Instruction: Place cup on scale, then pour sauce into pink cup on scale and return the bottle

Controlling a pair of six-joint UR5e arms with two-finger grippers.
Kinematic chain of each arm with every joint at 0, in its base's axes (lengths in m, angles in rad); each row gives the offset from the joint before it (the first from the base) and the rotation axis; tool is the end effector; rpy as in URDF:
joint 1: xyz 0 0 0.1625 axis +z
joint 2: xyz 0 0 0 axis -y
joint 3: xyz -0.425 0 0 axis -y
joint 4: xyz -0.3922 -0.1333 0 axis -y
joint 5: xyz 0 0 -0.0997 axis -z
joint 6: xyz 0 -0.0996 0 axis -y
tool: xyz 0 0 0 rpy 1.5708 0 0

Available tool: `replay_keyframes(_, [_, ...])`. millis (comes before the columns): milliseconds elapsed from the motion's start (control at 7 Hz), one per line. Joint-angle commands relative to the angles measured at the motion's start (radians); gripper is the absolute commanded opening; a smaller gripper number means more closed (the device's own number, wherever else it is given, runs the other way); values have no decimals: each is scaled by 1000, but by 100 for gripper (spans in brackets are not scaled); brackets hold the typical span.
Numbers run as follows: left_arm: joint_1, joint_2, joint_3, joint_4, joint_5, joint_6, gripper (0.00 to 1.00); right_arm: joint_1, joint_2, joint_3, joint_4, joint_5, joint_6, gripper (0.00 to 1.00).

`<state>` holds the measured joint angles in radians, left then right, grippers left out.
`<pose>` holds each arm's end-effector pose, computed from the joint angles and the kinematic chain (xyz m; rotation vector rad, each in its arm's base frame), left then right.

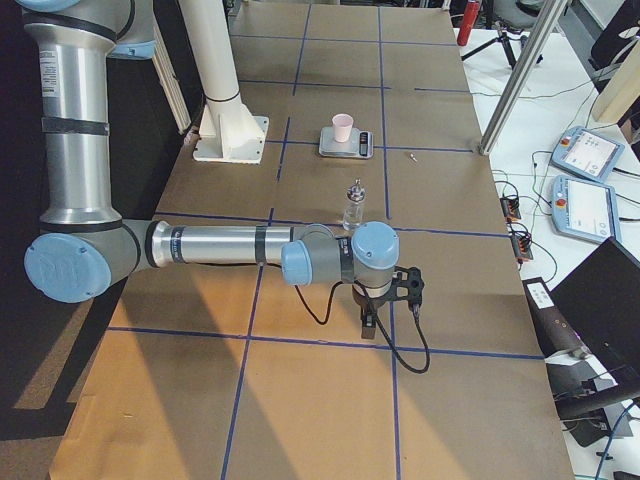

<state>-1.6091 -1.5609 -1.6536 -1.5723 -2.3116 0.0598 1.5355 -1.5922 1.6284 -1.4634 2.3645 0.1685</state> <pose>-0.0849 -0.4889 0.6248 0.1072 0.7361 0.0481 0.0449 -0.4934 0.6281 0.0547 -0.8021 0.0690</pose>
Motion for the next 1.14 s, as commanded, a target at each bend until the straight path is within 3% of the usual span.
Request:
replay_keyframes(0, [0, -1, 0, 0, -3, 0, 100, 0, 0, 1, 0, -1, -7, 100])
replay_keyframes(1000, [0, 1, 0, -2, -28, 0, 100, 2, 0, 16, 0, 2, -6, 100])
